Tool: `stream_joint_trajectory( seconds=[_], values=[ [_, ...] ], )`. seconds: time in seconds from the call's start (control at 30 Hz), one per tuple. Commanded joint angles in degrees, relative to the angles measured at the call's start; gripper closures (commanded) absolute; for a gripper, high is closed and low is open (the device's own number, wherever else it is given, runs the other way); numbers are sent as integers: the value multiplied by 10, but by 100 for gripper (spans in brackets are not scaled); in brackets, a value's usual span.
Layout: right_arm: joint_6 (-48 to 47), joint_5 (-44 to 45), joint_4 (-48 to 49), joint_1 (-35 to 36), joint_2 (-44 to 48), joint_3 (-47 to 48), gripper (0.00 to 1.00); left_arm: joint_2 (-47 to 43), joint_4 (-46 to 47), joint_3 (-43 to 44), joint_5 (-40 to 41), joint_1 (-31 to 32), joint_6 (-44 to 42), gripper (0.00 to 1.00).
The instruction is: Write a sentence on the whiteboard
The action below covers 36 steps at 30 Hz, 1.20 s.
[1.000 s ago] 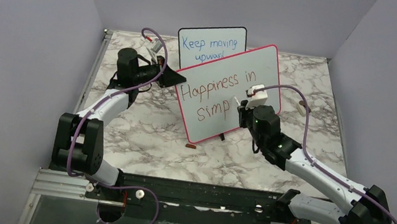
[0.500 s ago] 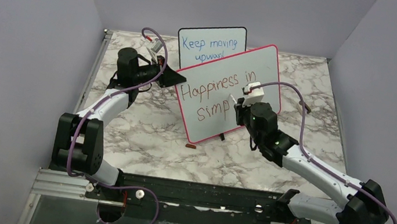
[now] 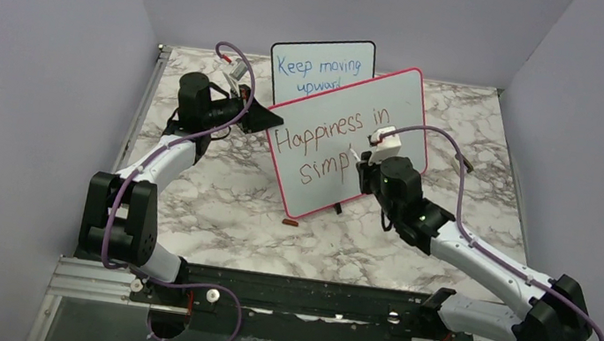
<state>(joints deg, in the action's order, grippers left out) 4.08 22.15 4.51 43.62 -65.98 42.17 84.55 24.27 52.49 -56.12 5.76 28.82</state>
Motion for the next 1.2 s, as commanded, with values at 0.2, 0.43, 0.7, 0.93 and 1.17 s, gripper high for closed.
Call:
stream_joint_trajectory(
  seconds=[0.2, 0.43, 0.7, 0.93, 1.17],
  values=[
    [21, -32, -77, -3, 15, -5, 99, 20, -60, -9, 39, 6, -54, 100],
    [24, -39, -95, -3, 14, -13, 99, 21, -60, -9, 39, 6, -54, 100],
    [27, -19, -108, -3, 25, -20, 99, 21, -61, -9, 39, 6, -54, 100],
    [27, -7, -99, -3, 22, -19, 99, 22, -61, -9, 39, 6, -55, 100],
    [20, 10, -64, -3, 39, -19, 99, 21, -61, -9, 39, 6, -55, 100]
  ],
)
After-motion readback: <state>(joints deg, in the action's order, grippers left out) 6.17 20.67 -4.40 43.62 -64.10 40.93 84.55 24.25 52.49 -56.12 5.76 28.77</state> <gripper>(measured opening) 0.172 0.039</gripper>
